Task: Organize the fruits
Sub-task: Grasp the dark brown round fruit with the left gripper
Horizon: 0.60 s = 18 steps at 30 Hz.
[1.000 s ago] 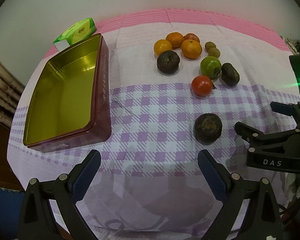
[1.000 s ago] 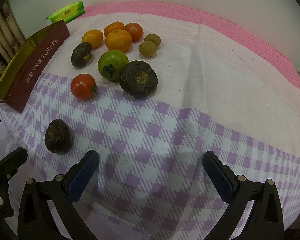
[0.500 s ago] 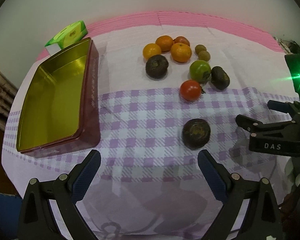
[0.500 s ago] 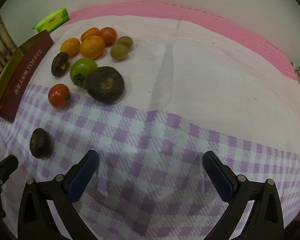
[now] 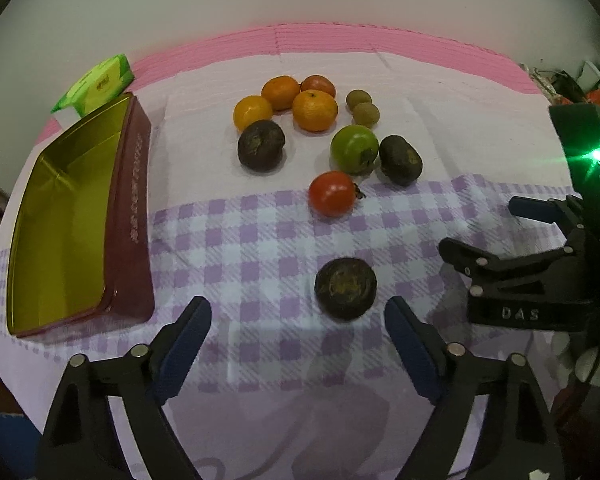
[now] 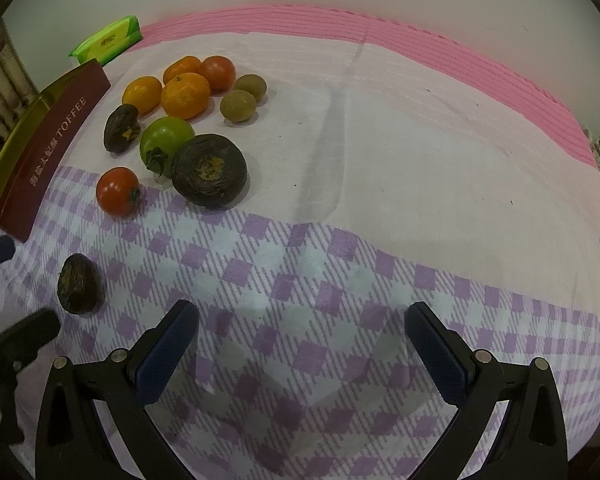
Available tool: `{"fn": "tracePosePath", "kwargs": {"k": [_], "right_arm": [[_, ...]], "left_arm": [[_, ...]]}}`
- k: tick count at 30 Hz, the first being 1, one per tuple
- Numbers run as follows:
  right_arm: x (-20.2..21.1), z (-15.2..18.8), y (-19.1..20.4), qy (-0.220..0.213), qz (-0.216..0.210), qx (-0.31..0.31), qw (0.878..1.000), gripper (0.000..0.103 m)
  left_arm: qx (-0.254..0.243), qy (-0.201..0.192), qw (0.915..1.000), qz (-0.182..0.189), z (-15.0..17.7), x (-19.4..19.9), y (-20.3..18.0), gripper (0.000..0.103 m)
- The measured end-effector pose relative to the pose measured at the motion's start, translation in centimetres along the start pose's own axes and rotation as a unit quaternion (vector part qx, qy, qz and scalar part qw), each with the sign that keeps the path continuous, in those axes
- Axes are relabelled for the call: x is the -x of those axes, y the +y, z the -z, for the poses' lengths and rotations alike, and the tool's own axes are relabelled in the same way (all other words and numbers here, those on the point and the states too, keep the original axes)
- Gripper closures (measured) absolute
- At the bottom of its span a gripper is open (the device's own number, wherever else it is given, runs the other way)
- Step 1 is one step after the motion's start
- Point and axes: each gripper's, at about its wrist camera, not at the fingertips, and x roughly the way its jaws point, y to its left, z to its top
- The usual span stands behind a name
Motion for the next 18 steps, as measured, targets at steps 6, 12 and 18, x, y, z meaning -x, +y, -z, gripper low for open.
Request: {"fn": "tracePosePath", "kwargs": {"k": [6, 12, 18], "right_arm": [[0.0, 0.2, 0.0, -0.002, 0.000, 0.001, 1.000, 0.000], [0.0, 0.2, 0.0, -0.002, 0.000, 0.001, 1.000, 0.000], [0.0, 0.2, 0.1, -0.002, 0.000, 0.001, 1.000, 0.000]], "left_arm": [[0.001, 0.015, 0.9994, 0.030, -0.6, -1.3, 0.2, 0.034], [-0.003, 0.026, 0.9988, 0.042, -1.1, -2.5, -0.1, 0.040], [-0.012, 0.031, 0.9985, 0.043, -1.3, -3.3, -0.6, 0.050]]}}
